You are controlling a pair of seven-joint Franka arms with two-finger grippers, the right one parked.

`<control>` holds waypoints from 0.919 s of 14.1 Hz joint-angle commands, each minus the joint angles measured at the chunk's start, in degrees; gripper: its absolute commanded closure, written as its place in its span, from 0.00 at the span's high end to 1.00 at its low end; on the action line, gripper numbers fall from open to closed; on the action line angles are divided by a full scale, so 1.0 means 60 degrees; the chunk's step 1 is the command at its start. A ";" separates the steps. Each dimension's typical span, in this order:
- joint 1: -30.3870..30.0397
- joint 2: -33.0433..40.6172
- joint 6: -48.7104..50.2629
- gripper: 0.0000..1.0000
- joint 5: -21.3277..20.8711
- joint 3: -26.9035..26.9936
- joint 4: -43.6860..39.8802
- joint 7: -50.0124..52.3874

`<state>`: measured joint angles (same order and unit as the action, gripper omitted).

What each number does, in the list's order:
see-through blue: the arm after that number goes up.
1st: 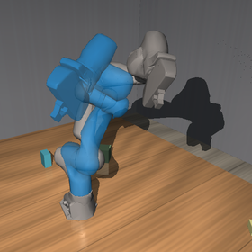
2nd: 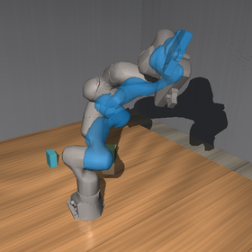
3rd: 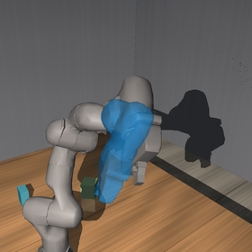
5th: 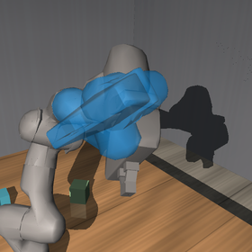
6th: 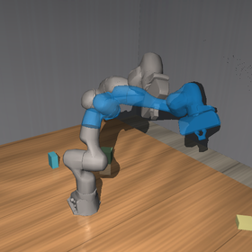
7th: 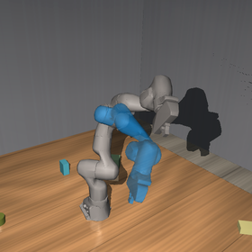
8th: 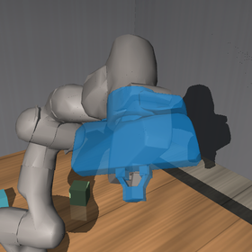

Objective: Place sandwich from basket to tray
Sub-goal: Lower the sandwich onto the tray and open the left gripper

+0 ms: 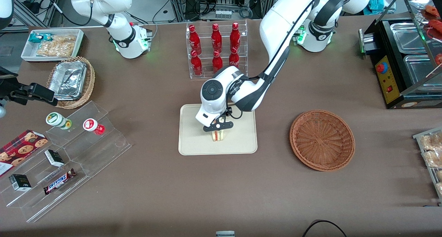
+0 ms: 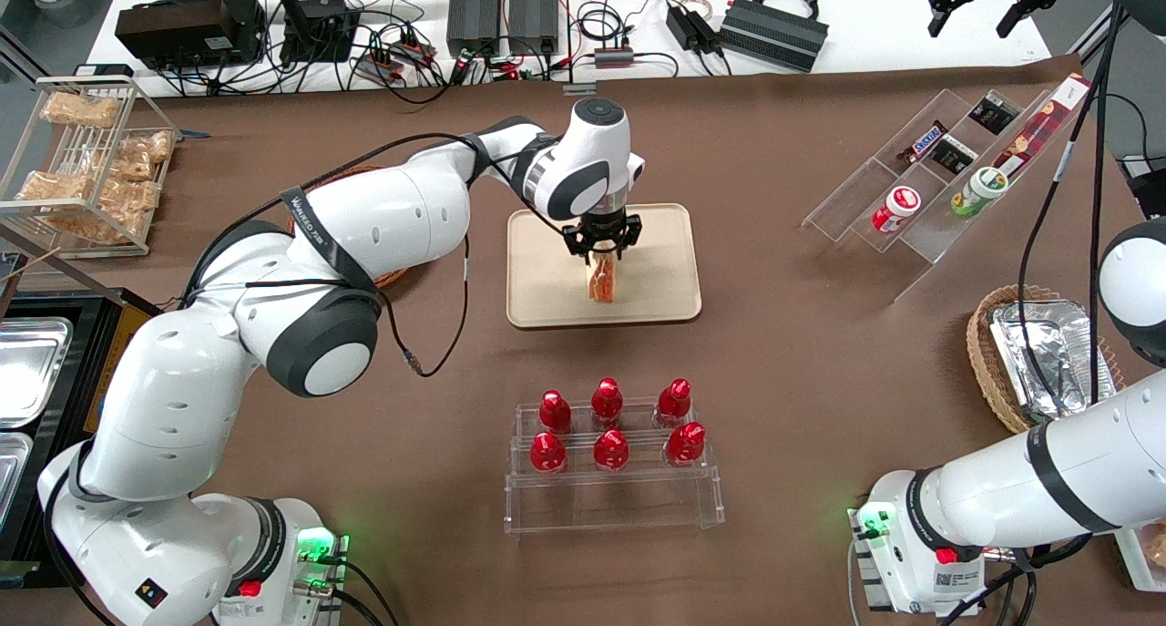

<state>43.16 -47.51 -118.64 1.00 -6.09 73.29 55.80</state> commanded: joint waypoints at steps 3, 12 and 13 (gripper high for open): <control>-0.0030 0.1177 0.1005 1.00 -0.0138 0.0150 0.0074 0.0105; -0.1668 0.4105 0.3147 1.00 -0.0079 0.0708 0.2443 -0.0725; -0.2004 0.4544 0.3161 1.00 -0.0021 0.0708 0.2940 -0.1397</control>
<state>34.16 -27.32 -99.34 0.81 -1.35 82.61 52.15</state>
